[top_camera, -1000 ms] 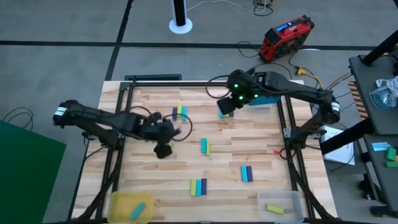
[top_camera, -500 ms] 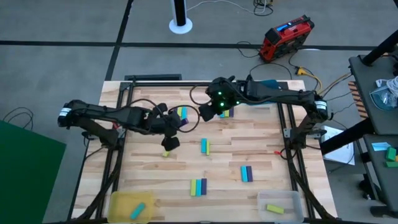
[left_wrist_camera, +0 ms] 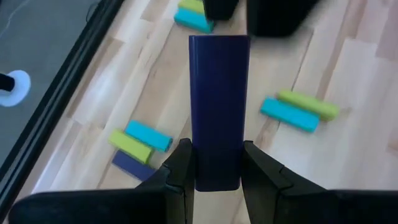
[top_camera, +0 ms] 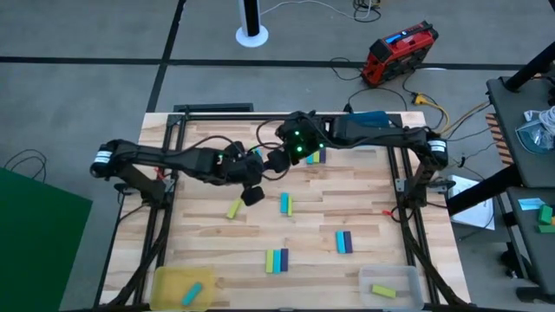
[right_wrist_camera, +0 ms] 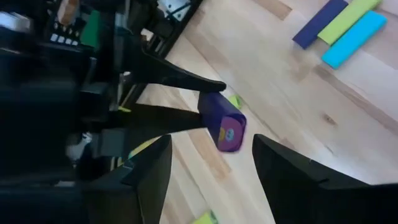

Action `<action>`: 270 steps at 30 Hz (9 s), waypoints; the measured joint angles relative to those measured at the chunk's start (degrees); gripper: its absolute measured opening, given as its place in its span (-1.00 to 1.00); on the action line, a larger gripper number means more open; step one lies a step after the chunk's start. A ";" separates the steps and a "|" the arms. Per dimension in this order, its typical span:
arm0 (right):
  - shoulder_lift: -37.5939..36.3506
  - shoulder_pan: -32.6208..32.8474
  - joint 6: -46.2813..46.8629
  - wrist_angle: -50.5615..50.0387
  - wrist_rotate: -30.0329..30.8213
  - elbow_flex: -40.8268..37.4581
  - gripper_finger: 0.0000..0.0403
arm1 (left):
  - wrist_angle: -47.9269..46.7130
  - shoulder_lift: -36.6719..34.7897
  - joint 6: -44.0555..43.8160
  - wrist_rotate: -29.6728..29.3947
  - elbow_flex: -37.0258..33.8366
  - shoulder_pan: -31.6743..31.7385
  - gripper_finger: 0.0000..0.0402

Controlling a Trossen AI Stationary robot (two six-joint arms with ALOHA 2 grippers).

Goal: Sort blocks
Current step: Put the violet block into the blue bin, then put the green block into the transparent bin

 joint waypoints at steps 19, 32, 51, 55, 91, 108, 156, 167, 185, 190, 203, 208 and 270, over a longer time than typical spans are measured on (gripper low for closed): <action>0.21 0.00 -2.66 0.07 0.44 0.00 -0.27 | 1.05 0.92 2.95 -0.06 3.40 0.20 -0.62; 0.21 -0.29 -4.77 -0.07 0.41 0.01 -0.74 | 1.53 1.26 1.67 -0.09 3.38 0.22 -0.49; -2.78 -26.44 -21.48 -44.30 23.64 0.02 -0.74 | -10.57 1.02 -11.06 0.04 3.38 0.20 -0.22; -2.39 -34.77 -24.81 -43.73 24.59 -0.33 -0.74 | -10.56 1.02 -11.06 0.01 3.38 0.20 -0.22; -10.71 -48.16 -32.57 -15.59 21.25 -31.35 -0.74 | -10.75 0.98 -16.74 -0.05 3.36 0.24 -0.21; -9.93 -48.65 -30.57 -15.23 21.27 -32.79 -0.69 | -10.78 0.98 -16.68 -0.05 3.36 0.24 -0.21; -26.88 -45.83 -32.43 -18.37 21.05 -22.43 -0.29 | -10.64 0.98 -16.37 0.41 3.36 0.42 -0.21; -18.55 -45.59 -29.60 -19.29 16.54 -26.44 -0.92 | -10.69 0.98 -16.00 0.43 3.34 0.42 -0.21; -6.35 -46.03 -33.20 -21.72 31.40 -26.50 -0.94 | -10.93 0.98 -16.63 0.43 3.34 0.42 -0.21; -9.90 -46.33 -33.64 -22.27 31.78 -26.47 -0.94 | -10.91 0.98 -16.63 0.43 3.36 0.42 -0.21; -25.09 -42.18 -29.40 -19.21 19.31 -26.47 -0.94 | -13.44 0.98 -26.34 9.59 3.34 -0.31 -0.21; -28.54 -37.66 -27.93 -7.06 14.99 -26.47 -0.94 | -13.46 0.98 -29.94 9.90 3.34 -0.86 -0.21; -27.59 -8.35 -2.96 -40.71 7.33 -15.75 -0.94 | -8.21 0.87 -8.25 21.73 -5.21 11.30 -0.21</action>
